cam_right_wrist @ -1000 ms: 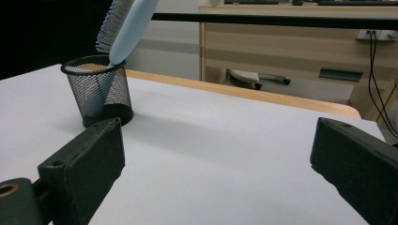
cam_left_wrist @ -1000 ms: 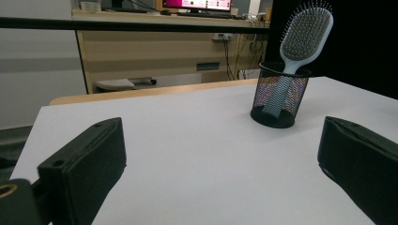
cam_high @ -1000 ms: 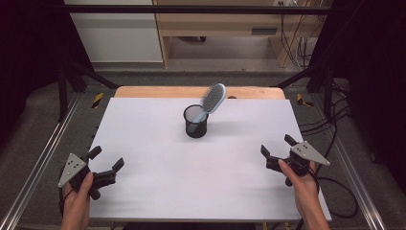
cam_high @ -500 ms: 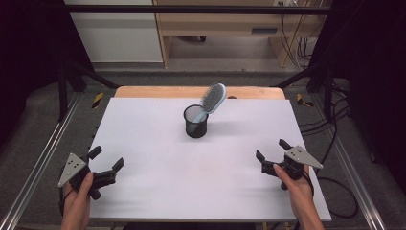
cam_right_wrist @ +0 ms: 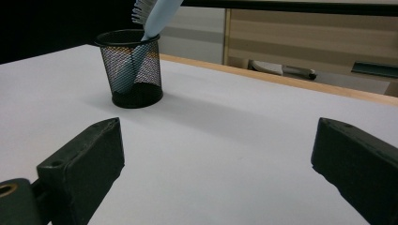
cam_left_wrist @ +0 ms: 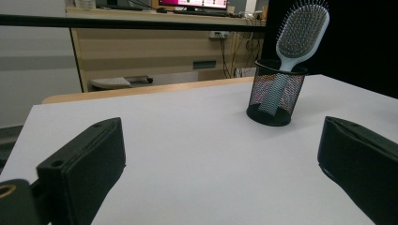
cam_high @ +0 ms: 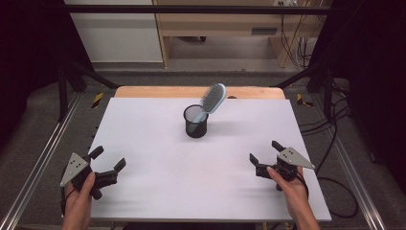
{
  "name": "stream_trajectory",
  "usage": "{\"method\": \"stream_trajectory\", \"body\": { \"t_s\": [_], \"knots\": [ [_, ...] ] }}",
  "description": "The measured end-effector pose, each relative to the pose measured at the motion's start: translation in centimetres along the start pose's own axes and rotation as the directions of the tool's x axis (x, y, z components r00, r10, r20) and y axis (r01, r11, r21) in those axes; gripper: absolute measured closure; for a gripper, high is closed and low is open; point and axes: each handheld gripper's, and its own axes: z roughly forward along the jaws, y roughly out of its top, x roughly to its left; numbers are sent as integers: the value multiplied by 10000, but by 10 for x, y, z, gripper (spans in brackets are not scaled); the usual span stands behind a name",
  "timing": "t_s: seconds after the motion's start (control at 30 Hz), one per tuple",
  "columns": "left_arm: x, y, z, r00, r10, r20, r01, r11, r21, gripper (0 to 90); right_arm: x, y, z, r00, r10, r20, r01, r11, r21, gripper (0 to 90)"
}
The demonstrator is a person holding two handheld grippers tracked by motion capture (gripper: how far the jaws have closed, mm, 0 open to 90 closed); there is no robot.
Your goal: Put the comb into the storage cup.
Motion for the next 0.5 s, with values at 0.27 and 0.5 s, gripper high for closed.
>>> {"method": "stream_trajectory", "body": {
  "t_s": [0.27,0.5],
  "knots": [
    [1,-1,1,10000,25,-17,-25,10000,44,14,3,-1,2,9999,-48,-149,48,10000,21,32],
    [0,-2,3,10000,47,77,-48,9999,88,13,4,-2,4,9997,-112,-199,112,9999,9,32]
  ]
}}
